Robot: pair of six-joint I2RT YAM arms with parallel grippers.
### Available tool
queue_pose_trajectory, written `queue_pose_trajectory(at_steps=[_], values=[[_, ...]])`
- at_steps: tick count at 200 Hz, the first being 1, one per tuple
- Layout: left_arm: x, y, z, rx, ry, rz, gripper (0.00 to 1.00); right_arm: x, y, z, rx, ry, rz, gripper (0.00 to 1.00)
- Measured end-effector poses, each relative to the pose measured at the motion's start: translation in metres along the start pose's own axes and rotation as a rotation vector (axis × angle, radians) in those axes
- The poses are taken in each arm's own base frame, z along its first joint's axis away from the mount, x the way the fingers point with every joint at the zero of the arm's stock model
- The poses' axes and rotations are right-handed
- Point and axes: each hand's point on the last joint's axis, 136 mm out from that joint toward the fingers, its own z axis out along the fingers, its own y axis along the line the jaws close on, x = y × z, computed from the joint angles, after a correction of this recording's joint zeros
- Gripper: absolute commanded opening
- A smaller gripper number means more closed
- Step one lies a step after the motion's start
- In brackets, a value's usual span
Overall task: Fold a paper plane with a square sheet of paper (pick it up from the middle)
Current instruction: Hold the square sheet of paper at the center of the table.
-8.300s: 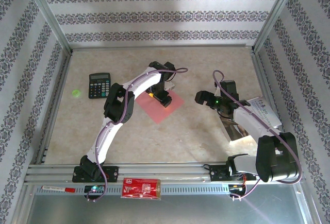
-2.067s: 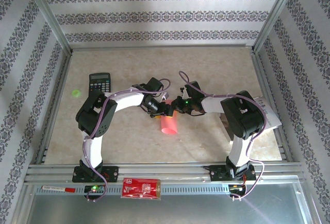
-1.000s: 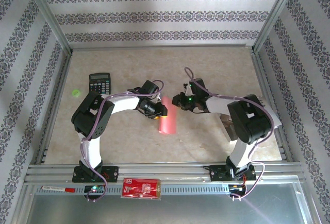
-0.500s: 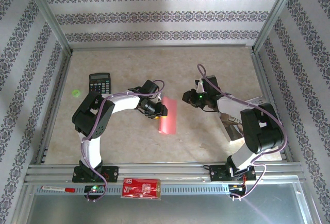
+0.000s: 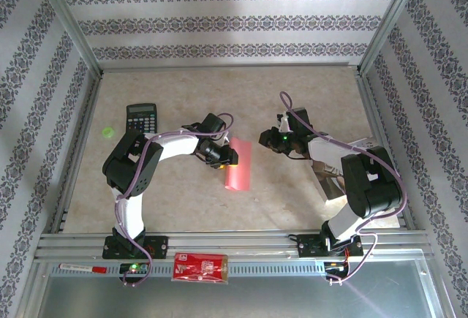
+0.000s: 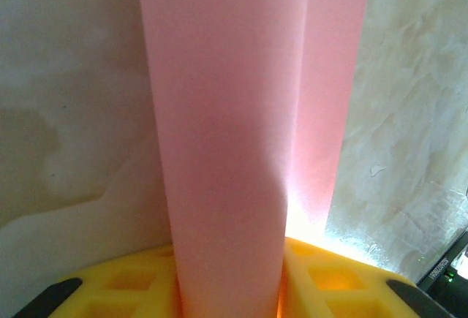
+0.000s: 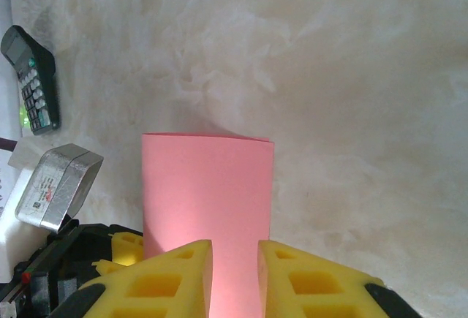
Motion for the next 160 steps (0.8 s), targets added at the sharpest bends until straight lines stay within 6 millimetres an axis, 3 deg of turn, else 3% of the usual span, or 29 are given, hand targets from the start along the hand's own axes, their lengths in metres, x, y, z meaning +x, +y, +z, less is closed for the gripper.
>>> queue_pose_trajectory(at_steps=[160], values=[[0.0002, 0.0018, 0.0016, -0.014, 0.002, -0.002, 0.33, 0.0004, -0.0038, -0.0005, 0.005, 0.000, 0.008, 0.23]])
